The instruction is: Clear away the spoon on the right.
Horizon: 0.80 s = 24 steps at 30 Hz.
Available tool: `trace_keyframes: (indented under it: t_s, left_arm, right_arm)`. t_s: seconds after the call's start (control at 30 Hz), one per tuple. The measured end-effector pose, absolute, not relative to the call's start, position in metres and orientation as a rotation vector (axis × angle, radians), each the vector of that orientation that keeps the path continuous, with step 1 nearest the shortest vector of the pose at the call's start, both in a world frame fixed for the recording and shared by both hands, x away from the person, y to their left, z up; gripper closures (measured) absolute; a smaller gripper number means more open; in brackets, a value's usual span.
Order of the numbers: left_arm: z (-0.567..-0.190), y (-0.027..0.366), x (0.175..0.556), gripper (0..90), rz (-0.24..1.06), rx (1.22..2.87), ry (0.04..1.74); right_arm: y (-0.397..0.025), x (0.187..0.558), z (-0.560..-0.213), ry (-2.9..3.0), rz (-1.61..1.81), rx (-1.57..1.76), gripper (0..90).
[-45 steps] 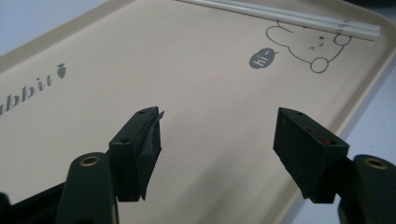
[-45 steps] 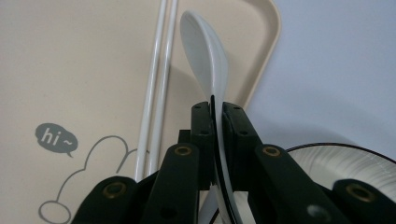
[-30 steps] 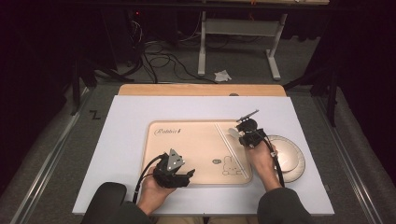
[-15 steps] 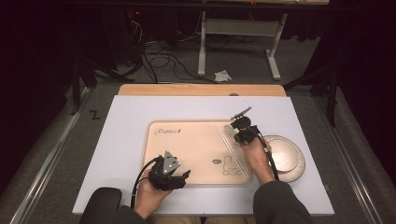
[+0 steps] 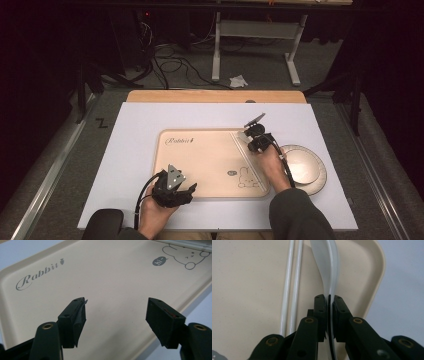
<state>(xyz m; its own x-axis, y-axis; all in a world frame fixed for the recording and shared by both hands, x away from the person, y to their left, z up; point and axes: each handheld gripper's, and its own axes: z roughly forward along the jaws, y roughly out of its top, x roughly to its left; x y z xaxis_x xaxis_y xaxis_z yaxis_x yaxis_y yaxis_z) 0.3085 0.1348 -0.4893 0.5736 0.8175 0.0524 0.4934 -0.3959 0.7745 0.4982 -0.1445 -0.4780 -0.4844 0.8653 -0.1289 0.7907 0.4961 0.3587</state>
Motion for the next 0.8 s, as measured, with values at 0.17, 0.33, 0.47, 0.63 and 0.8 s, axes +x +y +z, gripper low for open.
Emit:
trace_keyframes:
  t_s: [0.17, 0.33, 0.47, 0.63, 0.8]
  left_arm:
    - [-0.490, 0.136, 0.307, 32.9, 0.564, 2.070, 1.049]
    - [-0.491, 0.135, 0.306, 32.9, 0.565, 2.074, 1.052]
    - [-0.490, 0.136, 0.306, 33.0, 0.552, 2.072, 1.053]
    - [-0.490, 0.133, 0.305, 33.2, 0.541, 2.085, 1.043]
    - [-0.490, 0.132, 0.304, 33.0, 0.528, 2.087, 1.029]
  right_arm:
    - [-0.146, 0.500, -0.480, 2.461, 0.351, 1.392, 81.5]
    - [-0.147, 0.500, -0.479, 2.464, 0.339, 1.399, 75.5]
    - [-0.147, 0.499, -0.479, 2.462, 0.296, 1.372, 67.0]
    - [-0.148, 0.496, -0.478, 2.473, 0.293, 1.360, 64.7]
    - [-0.151, 0.490, -0.472, 2.471, 0.334, 1.344, 61.5]
